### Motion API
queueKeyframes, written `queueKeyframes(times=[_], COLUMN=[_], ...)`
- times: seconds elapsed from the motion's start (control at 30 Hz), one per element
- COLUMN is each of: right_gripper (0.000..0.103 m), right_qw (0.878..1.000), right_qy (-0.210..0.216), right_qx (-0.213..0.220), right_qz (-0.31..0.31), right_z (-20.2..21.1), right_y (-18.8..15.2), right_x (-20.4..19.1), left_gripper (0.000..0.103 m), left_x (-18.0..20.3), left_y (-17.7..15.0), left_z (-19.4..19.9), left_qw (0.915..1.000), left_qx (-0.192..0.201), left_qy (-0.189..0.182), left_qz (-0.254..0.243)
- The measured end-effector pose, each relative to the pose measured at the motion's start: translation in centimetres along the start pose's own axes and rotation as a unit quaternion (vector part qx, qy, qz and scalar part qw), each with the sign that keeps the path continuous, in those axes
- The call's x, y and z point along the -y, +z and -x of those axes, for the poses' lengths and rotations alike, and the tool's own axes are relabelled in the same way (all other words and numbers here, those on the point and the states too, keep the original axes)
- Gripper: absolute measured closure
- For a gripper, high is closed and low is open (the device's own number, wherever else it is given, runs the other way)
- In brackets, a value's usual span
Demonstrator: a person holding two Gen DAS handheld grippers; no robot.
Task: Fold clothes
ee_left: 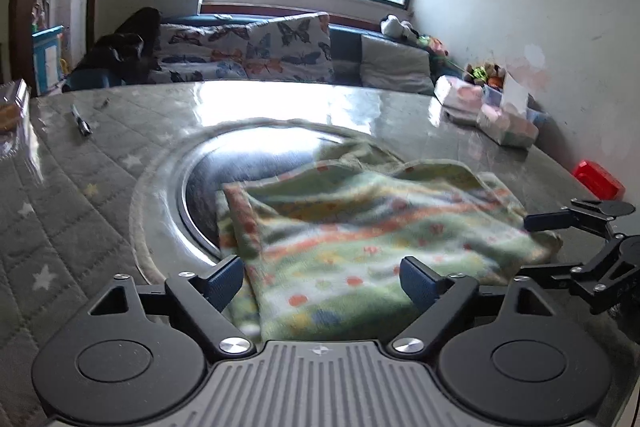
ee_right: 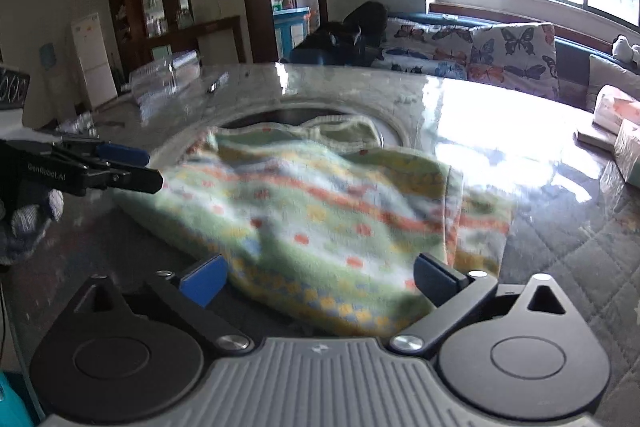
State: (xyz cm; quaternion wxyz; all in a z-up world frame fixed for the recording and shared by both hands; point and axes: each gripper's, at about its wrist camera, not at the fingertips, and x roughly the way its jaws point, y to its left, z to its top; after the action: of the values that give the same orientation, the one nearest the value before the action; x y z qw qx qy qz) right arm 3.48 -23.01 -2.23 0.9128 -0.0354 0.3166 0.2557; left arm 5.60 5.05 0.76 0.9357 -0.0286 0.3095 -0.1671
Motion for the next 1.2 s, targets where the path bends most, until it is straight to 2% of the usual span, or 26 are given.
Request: queueKeyframes(times=[0.17, 0.33, 0.5, 0.73, 0.93, 1.1, 1.2], right_gripper=[0.000, 0.000, 0.000, 0.000, 0.000, 0.000, 0.000], right_qw=[1.000, 0.999, 0.998, 0.997, 0.995, 0.996, 0.996], right_qy=[0.005, 0.011, 0.001, 0.017, 0.023, 0.019, 0.040], right_qx=[0.010, 0.000, -0.007, -0.017, -0.031, -0.031, -0.019], right_qz=[-0.018, -0.052, -0.065, -0.080, -0.093, -0.087, -0.081], right_z=[-0.7, -2.8, -4.8, -6.8, -8.1, -8.1, -7.6], right_y=[1.7, 3.2, 4.6, 5.5, 5.5, 5.7, 6.3], right_x=[1.2, 2.8, 3.3, 3.7, 4.5, 4.2, 3.6], left_gripper=[0.000, 0.000, 0.000, 0.000, 0.000, 0.000, 0.000], left_x=[-0.5, -1.1, -0.8, -0.4, -1.6, -2.4, -2.4], left_y=[1.7, 3.5, 5.1, 7.1, 7.1, 6.6, 6.6], left_z=[-0.8, -2.7, -4.9, -8.7, -11.6, -12.2, -12.1], left_qw=[0.9996, 0.9985, 0.9980, 0.9953, 0.9881, 0.9867, 0.9871], left_qx=[0.011, 0.004, -0.010, -0.045, -0.092, -0.101, -0.100], left_qy=[0.019, 0.047, 0.062, 0.086, 0.123, 0.126, 0.124], left_qz=[0.016, 0.027, 0.012, -0.001, 0.012, 0.018, 0.018])
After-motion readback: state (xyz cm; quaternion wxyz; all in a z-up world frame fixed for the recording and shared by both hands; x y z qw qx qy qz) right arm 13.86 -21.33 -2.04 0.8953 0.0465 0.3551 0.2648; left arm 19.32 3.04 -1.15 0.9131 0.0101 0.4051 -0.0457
